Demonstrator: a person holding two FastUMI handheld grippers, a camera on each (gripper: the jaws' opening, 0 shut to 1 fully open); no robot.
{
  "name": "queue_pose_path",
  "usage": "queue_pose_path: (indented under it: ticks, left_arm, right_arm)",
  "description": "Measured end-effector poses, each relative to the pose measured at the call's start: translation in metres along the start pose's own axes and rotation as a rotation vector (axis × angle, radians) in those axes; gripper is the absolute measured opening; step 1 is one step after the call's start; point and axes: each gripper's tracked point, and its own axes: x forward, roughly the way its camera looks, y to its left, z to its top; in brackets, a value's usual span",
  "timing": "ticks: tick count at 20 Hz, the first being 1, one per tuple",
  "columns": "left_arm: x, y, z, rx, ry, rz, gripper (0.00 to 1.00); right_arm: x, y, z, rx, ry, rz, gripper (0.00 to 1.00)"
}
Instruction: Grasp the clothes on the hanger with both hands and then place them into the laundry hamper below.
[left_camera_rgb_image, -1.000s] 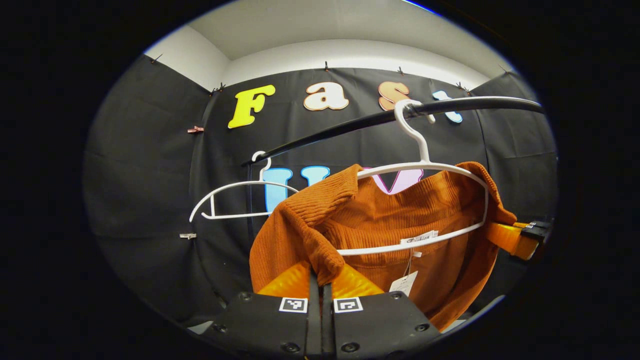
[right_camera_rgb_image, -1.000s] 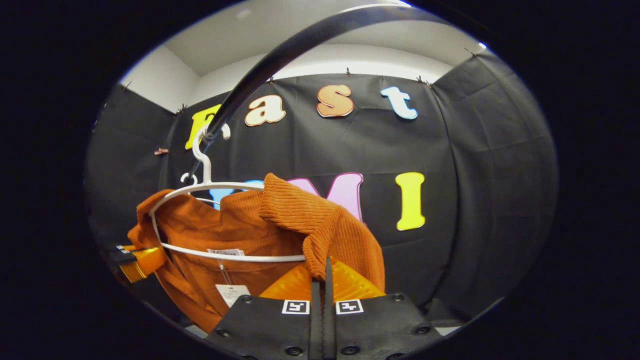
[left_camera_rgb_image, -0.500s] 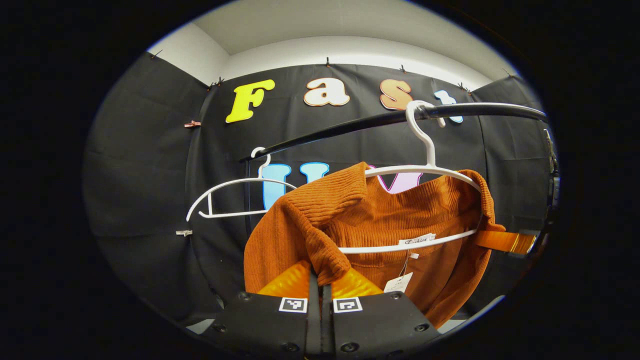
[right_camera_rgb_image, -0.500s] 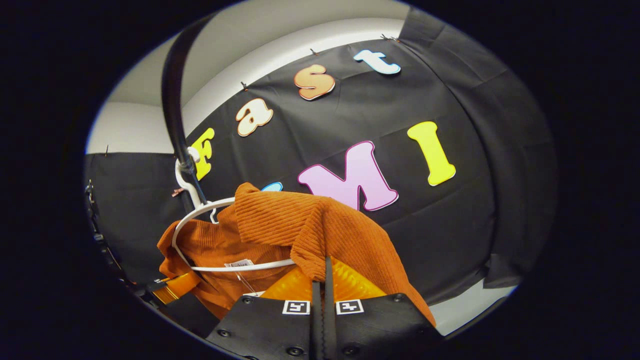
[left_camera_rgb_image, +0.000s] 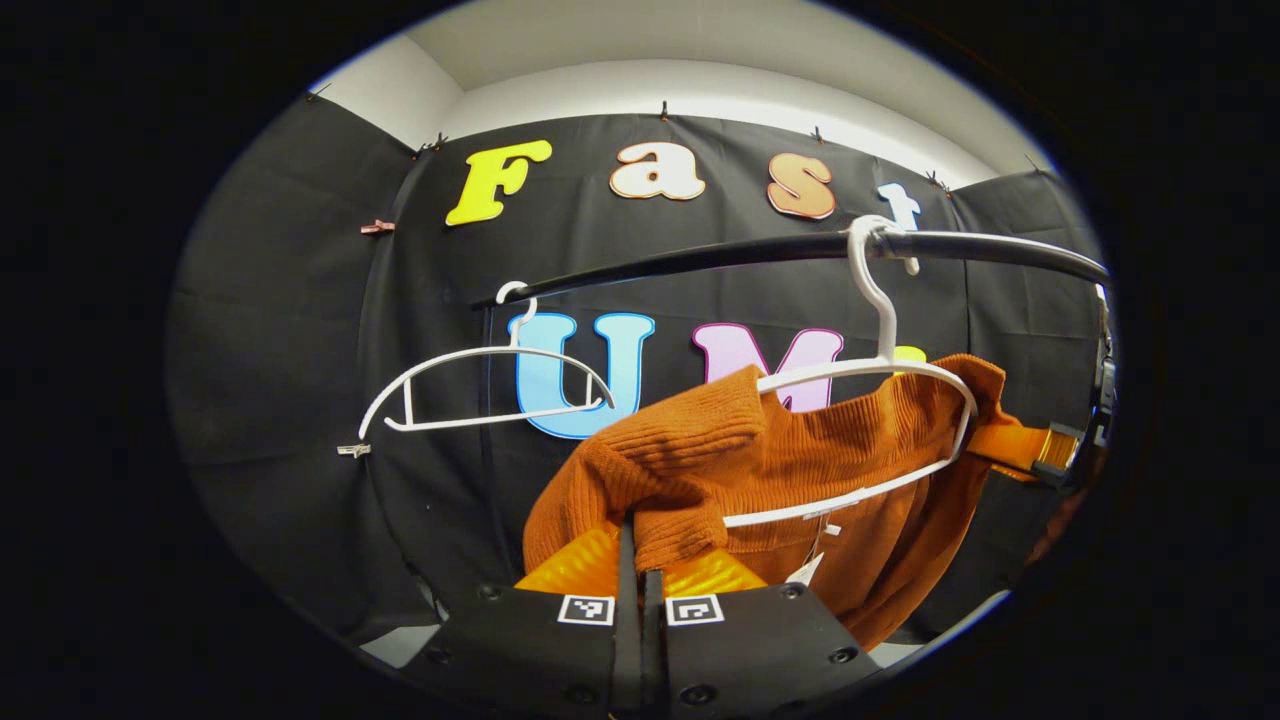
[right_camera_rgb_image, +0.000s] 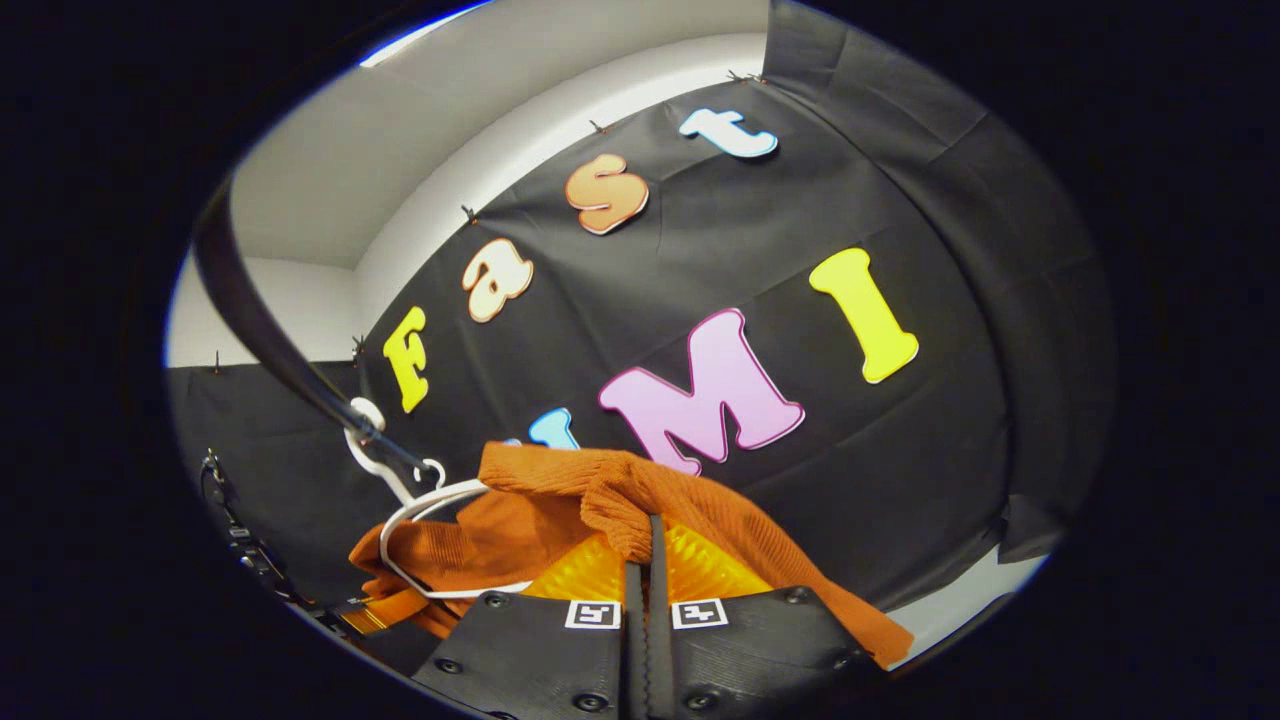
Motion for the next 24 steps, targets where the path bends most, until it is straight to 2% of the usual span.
queue_pose_path:
  ticks: [4, 5, 7, 12, 14, 15, 16, 17, 19, 21, 24]
  left_arm:
    - [0.005, 0.007, 0.001, -0.001, 0.023, -0.014, 0.05]
    - [0.008, 0.008, -0.001, -0.003, 0.031, -0.022, 0.05]
    - [0.011, 0.016, -0.003, 0.001, 0.051, -0.021, 0.05]
    - [0.014, 0.031, -0.012, 0.023, 0.083, -0.017, 0.04]
    - [0.015, 0.034, -0.021, 0.036, 0.102, -0.010, 0.04]
    - [0.016, 0.036, -0.028, 0.040, 0.117, -0.005, 0.05]
    - [0.017, 0.038, -0.036, 0.046, 0.130, -0.001, 0.04]
    - [0.017, 0.042, -0.046, 0.055, 0.146, 0.008, 0.05]
    - [0.011, 0.049, -0.074, 0.049, 0.181, 0.014, 0.05]
    - [0.003, 0.052, -0.100, -0.004, 0.220, 0.007, 0.05]
    - [-0.022, 0.048, -0.130, 0.003, 0.234, 0.010, 0.05]
  right_arm:
    - [0.013, -0.010, 0.023, -0.061, -0.045, -0.021, 0.04]
    - [0.016, -0.011, 0.026, -0.054, -0.047, -0.024, 0.00]
    - [0.020, -0.014, 0.029, -0.064, -0.051, -0.036, 0.04]
    - [0.026, -0.058, 0.031, -0.142, -0.060, -0.162, 0.04]
    - [0.025, -0.082, 0.016, -0.133, -0.030, -0.224, 0.04]
    - [0.022, -0.091, 0.002, -0.114, 0.003, -0.238, 0.00]
    - [0.020, -0.093, -0.016, -0.088, 0.034, -0.236, 0.09]
    - [0.017, -0.092, -0.032, -0.077, 0.060, -0.226, 0.04]
    - [0.006, -0.081, -0.067, -0.066, 0.119, -0.183, 0.04]
    - [-0.010, -0.064, -0.100, -0.056, 0.174, -0.136, 0.04]
    - [-0.044, -0.033, -0.142, -0.118, 0.259, -0.051, 0.05]
